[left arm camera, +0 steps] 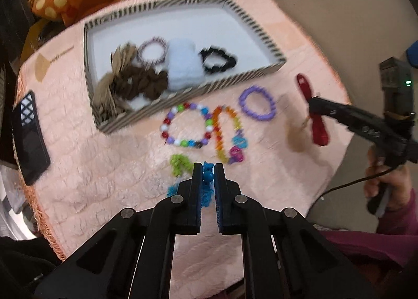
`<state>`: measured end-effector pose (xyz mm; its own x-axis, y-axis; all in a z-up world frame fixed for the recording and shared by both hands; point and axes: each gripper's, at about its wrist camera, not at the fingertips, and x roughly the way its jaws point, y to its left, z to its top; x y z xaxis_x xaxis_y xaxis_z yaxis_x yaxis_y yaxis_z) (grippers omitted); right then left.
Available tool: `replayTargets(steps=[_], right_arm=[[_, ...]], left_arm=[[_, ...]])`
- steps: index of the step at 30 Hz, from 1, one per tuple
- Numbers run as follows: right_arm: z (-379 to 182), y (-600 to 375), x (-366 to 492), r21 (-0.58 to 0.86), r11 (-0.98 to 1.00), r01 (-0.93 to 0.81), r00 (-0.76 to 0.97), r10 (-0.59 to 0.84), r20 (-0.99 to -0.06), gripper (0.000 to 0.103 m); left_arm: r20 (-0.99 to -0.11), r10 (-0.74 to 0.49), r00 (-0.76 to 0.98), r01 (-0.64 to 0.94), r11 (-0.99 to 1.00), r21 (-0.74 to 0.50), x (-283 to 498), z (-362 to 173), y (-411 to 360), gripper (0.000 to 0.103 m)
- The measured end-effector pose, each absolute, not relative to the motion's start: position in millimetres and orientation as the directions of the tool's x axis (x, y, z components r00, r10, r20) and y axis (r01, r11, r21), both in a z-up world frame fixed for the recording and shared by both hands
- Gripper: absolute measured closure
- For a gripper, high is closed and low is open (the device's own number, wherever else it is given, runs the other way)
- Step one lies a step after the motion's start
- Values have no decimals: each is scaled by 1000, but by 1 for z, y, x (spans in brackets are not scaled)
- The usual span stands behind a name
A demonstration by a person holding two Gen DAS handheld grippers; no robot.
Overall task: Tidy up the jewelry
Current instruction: 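Carry the blue bead bracelet with left tool while right carries red bow over tray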
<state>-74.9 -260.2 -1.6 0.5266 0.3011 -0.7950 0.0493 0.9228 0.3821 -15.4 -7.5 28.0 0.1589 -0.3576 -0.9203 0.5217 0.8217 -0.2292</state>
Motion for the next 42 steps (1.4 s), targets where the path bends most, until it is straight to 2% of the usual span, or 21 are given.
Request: replayTargets(steps=[7, 19, 31, 42], right_arm=[[12, -255, -59, 369, 929, 20, 545, 300, -783, 83], [16, -258, 11, 300, 954, -5, 555, 252, -793, 83], [-17, -264, 85, 248, 969, -15, 502, 222, -836, 83], [-51, -259, 112, 201, 979, -29, 446, 192, -874, 83]], left_arm=[[-894, -394, 215, 571, 793, -213, -12, 65, -27, 96], [-866, -376, 330, 564, 814, -138, 65, 86, -84, 96], [-908, -296, 297, 460, 877, -135, 168, 26, -128, 96], [-945, -144, 293, 369, 929, -27, 198, -25, -105, 96]])
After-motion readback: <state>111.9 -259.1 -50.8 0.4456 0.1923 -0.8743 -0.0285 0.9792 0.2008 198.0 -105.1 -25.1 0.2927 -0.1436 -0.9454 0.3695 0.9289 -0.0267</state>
